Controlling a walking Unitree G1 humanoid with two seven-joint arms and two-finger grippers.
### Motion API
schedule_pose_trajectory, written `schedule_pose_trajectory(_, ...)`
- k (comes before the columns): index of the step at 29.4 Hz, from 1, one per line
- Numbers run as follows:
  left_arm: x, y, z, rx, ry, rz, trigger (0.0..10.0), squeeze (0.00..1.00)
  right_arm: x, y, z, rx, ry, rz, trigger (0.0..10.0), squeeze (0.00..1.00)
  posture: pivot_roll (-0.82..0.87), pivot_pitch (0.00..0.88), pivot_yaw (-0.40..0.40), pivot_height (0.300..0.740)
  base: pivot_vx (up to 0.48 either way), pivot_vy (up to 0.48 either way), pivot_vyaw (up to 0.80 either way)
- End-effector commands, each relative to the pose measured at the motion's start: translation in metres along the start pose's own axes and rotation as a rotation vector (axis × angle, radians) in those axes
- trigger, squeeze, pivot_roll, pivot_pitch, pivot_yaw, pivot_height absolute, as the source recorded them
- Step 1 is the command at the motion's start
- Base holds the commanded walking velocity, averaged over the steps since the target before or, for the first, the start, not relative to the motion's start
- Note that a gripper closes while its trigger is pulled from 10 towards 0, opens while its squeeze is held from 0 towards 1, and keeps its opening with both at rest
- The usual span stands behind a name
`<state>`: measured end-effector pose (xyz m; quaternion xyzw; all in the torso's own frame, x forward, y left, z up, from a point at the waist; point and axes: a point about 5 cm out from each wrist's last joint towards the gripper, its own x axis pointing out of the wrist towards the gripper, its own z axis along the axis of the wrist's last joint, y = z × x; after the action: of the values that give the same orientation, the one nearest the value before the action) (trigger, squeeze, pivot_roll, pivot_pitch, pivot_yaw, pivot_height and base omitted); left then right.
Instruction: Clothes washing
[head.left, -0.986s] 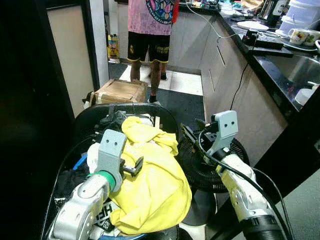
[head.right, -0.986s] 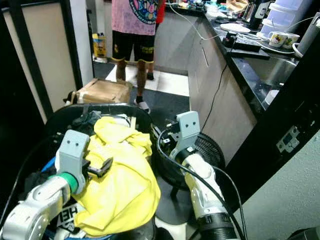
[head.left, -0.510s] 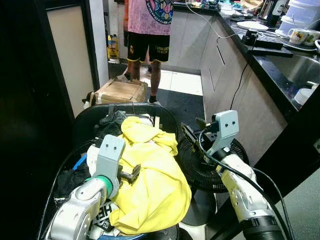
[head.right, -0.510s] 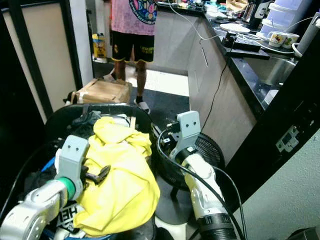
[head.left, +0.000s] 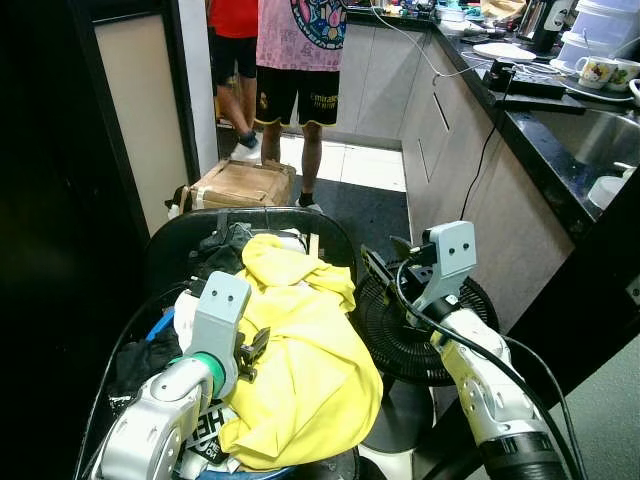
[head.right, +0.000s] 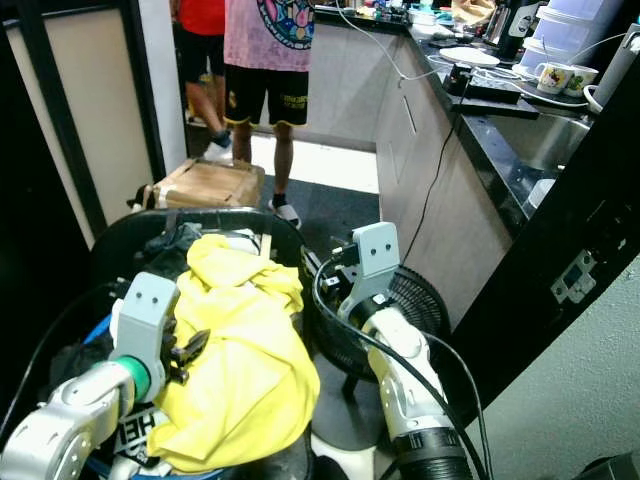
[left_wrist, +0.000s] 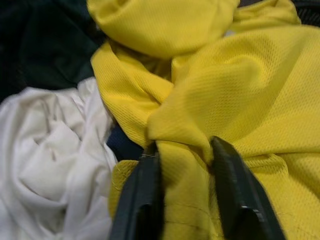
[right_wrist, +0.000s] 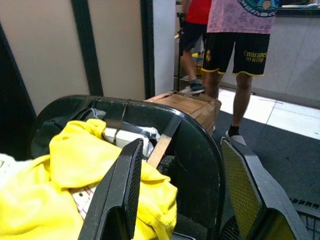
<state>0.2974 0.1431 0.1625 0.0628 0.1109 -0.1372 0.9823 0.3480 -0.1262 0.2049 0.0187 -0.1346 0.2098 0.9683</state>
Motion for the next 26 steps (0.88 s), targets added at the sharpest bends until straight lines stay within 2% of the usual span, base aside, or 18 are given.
schedule_pose_trajectory(1, 0.0, 0.0, -0.001, 0.016, -0.001, -0.007, 0.0, 0.0, -0.002, 0.0, -0.005, -0.004, 0.011, -0.01, 10.0, 0.0, 0.0, 0.058, 0.0, 0.74, 0.0, 0.0, 0.0)
schedule_pose_trajectory(6, -0.002, 0.009, 0.012, 0.034, -0.056, 0.007, 0.0, 0.0, -0.002, 0.007, -0.011, 0.036, 0.001, -0.038, 10.0, 0.0, 0.05, 0.061, 0.04, 0.74, 0.0, 0.0, 0.0)
schedule_pose_trajectory(18, 0.002, 0.011, 0.016, 0.041, -0.064, 0.0, 0.0, 0.0, -0.006, 0.005, -0.013, 0.05, -0.005, -0.077, 10.0, 0.0, 0.03, 0.059, 0.059, 0.74, 0.0, 0.0, 0.0)
schedule_pose_trajectory(19, 0.004, 0.009, 0.028, -0.037, -0.138, -0.02, 0.0, 0.0, -0.006, 0.002, -0.011, 0.048, -0.008, -0.084, 10.0, 0.0, 0.03, 0.055, 0.052, 0.74, 0.0, 0.0, 0.0)
schedule_pose_trajectory(21, 0.004, 0.009, 0.028, -0.037, -0.138, -0.02, 0.0, 0.0, -0.006, 0.002, -0.011, 0.048, -0.008, -0.084, 10.0, 0.0, 0.03, 0.055, 0.052, 0.74, 0.0, 0.0, 0.0)
schedule_pose_trajectory(22, 0.005, 0.008, 0.041, -0.102, -0.22, -0.032, 0.0, 0.0, -0.005, 0.0, -0.01, 0.048, -0.011, -0.089, 10.0, 0.0, 0.02, 0.055, 0.042, 0.74, 0.0, 0.0, 0.0)
schedule_pose_trajectory(23, 0.005, 0.007, 0.062, -0.168, -0.347, -0.06, 0.0, 0.0, -0.003, -0.002, -0.008, 0.048, -0.014, -0.094, 10.0, 0.0, 0.02, 0.055, 0.042, 0.74, 0.0, 0.0, 0.0)
schedule_pose_trajectory(24, -0.001, 0.003, 0.094, -0.217, -0.542, -0.11, 0.0, 0.0, -0.002, -0.003, -0.007, 0.045, -0.018, -0.097, 10.0, 0.0, 0.02, 0.053, 0.036, 0.74, 0.0, 0.0, 0.0)
schedule_pose_trajectory(26, -0.001, 0.003, 0.094, -0.217, -0.542, -0.11, 0.0, 0.0, -0.002, -0.003, -0.007, 0.045, -0.018, -0.097, 10.0, 0.0, 0.02, 0.053, 0.036, 0.74, 0.0, 0.0, 0.0)
